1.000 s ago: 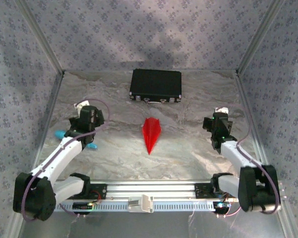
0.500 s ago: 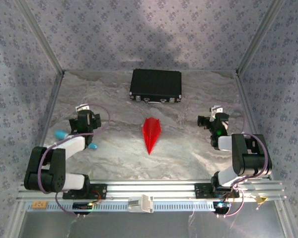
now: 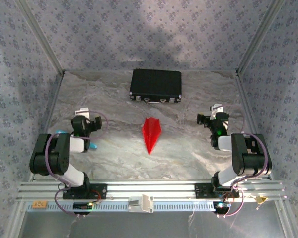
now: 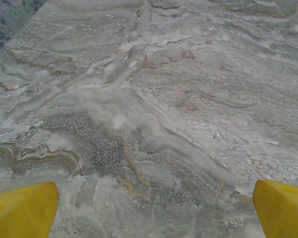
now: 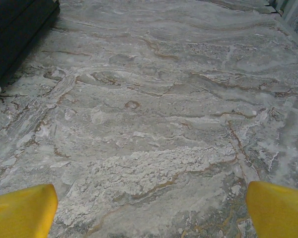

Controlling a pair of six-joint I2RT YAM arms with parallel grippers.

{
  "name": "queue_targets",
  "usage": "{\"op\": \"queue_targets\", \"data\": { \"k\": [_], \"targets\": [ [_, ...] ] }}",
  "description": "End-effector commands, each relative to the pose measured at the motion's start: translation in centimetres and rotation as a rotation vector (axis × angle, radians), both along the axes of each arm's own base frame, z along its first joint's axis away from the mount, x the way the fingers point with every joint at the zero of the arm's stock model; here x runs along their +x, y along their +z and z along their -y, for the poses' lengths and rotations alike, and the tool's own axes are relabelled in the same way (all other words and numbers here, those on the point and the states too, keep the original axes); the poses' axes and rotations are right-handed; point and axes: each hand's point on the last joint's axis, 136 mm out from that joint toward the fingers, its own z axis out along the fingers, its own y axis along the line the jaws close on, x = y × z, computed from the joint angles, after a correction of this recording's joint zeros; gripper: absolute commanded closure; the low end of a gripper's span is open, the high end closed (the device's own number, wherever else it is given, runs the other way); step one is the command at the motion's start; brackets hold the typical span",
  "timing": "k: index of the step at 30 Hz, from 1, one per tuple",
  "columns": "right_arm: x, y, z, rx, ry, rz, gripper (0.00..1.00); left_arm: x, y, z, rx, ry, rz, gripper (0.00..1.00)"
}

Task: Fold a paper plane with a square sheet of paper (pick it up from the middle)
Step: Reset both arms

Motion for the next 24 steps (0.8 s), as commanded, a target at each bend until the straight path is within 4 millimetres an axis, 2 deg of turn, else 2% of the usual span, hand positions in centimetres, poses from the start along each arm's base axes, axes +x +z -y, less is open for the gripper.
{"op": "queue_targets", "data": {
  "k": [1,11,24],
  "targets": [
    [0.59,0.79,0.17,-0.011,-0.002,0.029,0.01,1.52,2.81,-1.10,-0.019,0.060,0.096,0.00],
    [0.62,0.84,0.14,-0.011,-0.001,0.031,0.01,1.85,2.75,-0.15,0.010,0.020,0.084,0.00],
    [0.62,0.80,0.15,-0.012,-0.001,0.029,0.01,1.88,2.84,-0.17,0.011,0.020,0.087,0.00]
  ]
}}
